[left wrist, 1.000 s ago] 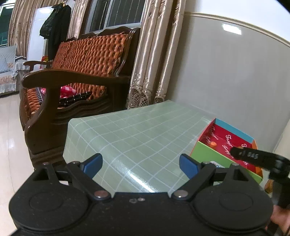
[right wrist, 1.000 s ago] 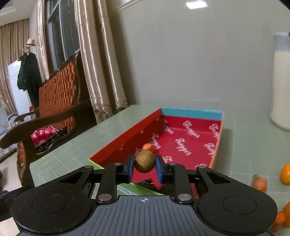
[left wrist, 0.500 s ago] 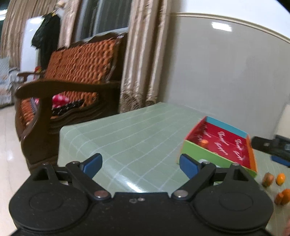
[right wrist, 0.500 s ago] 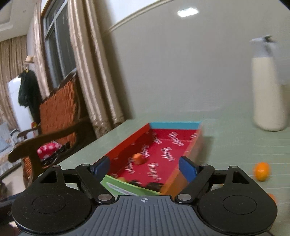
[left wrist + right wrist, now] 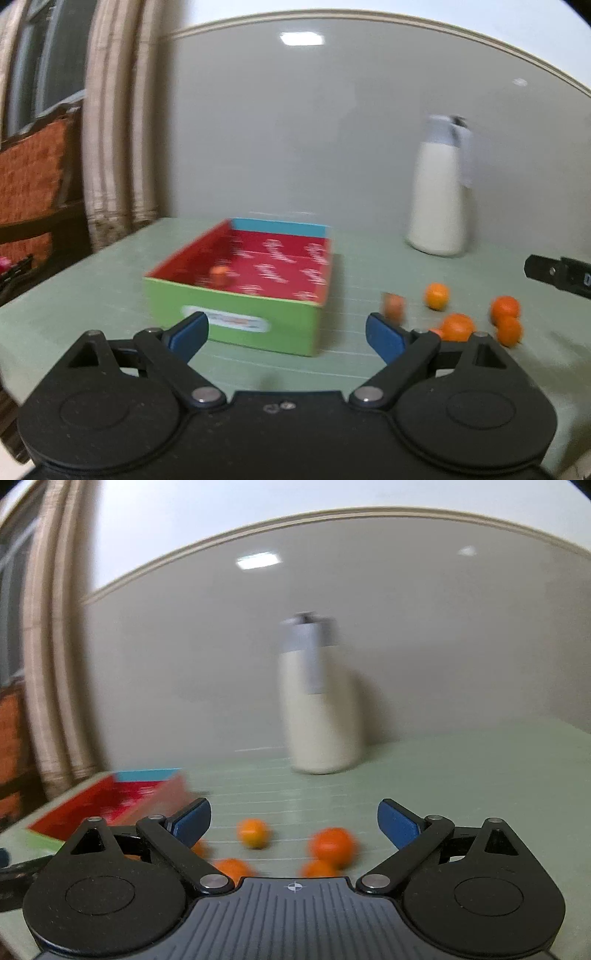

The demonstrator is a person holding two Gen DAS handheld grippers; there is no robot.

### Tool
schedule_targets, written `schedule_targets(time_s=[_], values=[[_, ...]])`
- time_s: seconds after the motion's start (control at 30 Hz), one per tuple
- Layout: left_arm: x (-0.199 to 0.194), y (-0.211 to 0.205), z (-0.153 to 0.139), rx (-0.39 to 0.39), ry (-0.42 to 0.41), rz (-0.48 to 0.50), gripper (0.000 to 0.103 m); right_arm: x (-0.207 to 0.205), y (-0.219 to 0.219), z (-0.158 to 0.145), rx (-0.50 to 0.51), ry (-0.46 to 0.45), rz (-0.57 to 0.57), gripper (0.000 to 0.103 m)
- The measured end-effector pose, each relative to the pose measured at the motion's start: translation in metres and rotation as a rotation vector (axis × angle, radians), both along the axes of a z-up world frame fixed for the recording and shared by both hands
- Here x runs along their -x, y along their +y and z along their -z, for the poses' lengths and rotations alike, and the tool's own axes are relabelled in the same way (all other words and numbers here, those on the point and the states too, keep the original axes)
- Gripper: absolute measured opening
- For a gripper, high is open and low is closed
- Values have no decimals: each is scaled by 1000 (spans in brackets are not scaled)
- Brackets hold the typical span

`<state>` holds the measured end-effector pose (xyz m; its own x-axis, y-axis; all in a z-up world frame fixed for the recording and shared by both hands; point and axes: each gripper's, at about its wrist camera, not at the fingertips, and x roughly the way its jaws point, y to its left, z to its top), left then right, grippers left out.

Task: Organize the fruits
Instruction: 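Grasp the second carrot piece with the left tool, then drop the carrot piece into the red box with the left tool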

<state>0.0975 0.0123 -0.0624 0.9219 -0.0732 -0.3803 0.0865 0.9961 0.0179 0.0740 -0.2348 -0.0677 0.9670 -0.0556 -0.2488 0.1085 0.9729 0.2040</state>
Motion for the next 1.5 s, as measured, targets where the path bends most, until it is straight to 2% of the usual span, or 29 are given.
schedule_targets(time_s=[0.17,0.27,0.5,0.77,0.87,0.9,1.1,1.17,1.2,1.23,1.5], values=[[-9,-39,13,-47,33,113,83,12,-29,6,32,25,173,103],[-20,-58,19,-59,71,193,68,19,-47,8,1,34,196,103],[-39,-86,33,-81,144,264,55,33,-74,7,-46,34,236,103],[-49,-100,40,-83,160,287,44,35,-86,6,-105,43,240,103],[-51,-101,42,-60,180,300,36,35,-86,6,-110,43,231,103],[-52,-102,43,-58,186,307,29,36,-86,6,-114,43,230,103],[-56,-108,47,-62,193,303,28,39,-89,8,-146,55,229,103],[-55,-109,47,-60,190,300,25,36,-89,9,-147,61,229,103],[-54,-109,48,-63,186,296,16,36,-90,9,-149,64,228,103],[-54,-109,48,-73,179,288,12,35,-90,10,-152,64,227,103],[-45,-108,43,-101,136,281,10,33,-85,11,-146,63,224,103]])
